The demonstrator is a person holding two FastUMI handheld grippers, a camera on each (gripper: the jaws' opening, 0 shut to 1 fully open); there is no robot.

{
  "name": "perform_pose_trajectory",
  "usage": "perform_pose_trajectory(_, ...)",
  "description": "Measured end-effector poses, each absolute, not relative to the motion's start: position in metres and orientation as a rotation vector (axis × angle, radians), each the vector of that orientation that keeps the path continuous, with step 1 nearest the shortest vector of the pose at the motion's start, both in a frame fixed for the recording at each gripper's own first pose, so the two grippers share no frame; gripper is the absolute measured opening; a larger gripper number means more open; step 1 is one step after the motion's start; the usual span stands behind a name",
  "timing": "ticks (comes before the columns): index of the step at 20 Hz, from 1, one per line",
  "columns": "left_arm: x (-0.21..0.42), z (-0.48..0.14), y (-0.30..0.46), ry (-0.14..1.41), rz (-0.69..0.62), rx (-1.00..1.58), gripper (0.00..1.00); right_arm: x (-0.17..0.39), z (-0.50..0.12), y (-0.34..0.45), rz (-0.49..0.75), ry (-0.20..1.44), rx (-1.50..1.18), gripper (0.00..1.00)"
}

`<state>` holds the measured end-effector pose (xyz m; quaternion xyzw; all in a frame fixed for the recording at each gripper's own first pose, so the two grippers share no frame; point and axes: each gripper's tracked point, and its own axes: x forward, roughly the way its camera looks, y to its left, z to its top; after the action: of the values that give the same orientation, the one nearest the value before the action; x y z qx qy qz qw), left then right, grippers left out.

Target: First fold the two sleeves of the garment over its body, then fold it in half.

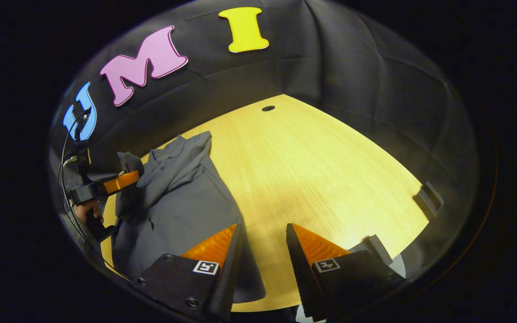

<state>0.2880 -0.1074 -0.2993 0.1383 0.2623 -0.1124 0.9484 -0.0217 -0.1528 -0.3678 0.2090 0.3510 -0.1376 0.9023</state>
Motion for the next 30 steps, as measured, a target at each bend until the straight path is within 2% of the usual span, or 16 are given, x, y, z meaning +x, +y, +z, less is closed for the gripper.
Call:
perform_pose_trajectory(2,0.290,-0.317,-0.112,0.561,-0.225,0.289,0.13,-0.018,-0.373,-0.159,-0.277,0.740,0.432,0.62)
perform_pose_trajectory(4,0.291,-0.330,-0.117,0.586,-0.222,0.286,0.20,-0.012,-0.379,-0.164,-0.267,0.752,0.433,0.62)
perform_pose_trajectory(5,0.289,-0.336,-0.120,0.597,-0.223,0.280,0.17,-0.009,-0.381,-0.166,-0.262,0.759,0.433,0.62)
perform_pose_trajectory(9,0.284,-0.347,-0.144,0.627,-0.269,0.244,0.58,-0.003,-0.385,-0.159,-0.226,0.769,0.461,0.62)
perform_pose_trajectory(11,0.280,-0.347,-0.158,0.627,-0.305,0.221,0.67,-0.001,-0.384,-0.155,-0.209,0.767,0.471,0.62)
perform_pose_trajectory(13,0.274,-0.341,-0.166,0.616,-0.341,0.205,0.82,0.000,-0.382,-0.149,-0.193,0.765,0.483,0.66)
perform_pose_trajectory(14,0.273,-0.338,-0.167,0.608,-0.349,0.203,0.97,-0.001,-0.382,-0.146,-0.186,0.766,0.488,0.57)
perform_pose_trajectory(15,0.272,-0.334,-0.167,0.593,-0.349,0.195,0.99,-0.004,-0.381,-0.142,-0.178,0.768,0.492,0.72)
perform_pose_trajectory(16,0.270,-0.328,-0.166,0.583,-0.348,0.182,0.99,-0.006,-0.381,-0.138,-0.171,0.772,0.496,0.79)
perform_pose_trajectory(18,0.262,-0.319,-0.166,0.571,-0.354,0.150,1.00,-0.011,-0.381,-0.130,-0.164,0.782,0.501,0.84)
perform_pose_trajectory(24,0.209,-0.266,-0.136,0.522,-0.382,0.091,0.96,-0.038,-0.375,-0.103,-0.144,0.814,0.473,0.86)
perform_pose_trajectory(25,0.199,-0.259,-0.128,0.518,-0.382,0.078,0.92,-0.041,-0.374,-0.100,-0.144,0.816,0.470,0.86)
perform_pose_trajectory(26,0.189,-0.252,-0.119,0.514,-0.378,0.069,0.96,-0.045,-0.373,-0.096,-0.146,0.817,0.468,0.86)
perform_pose_trajectory(30,0.146,-0.233,-0.059,0.505,-0.322,0.061,0.96,-0.055,-0.373,-0.081,-0.144,0.832,0.446,0.86)
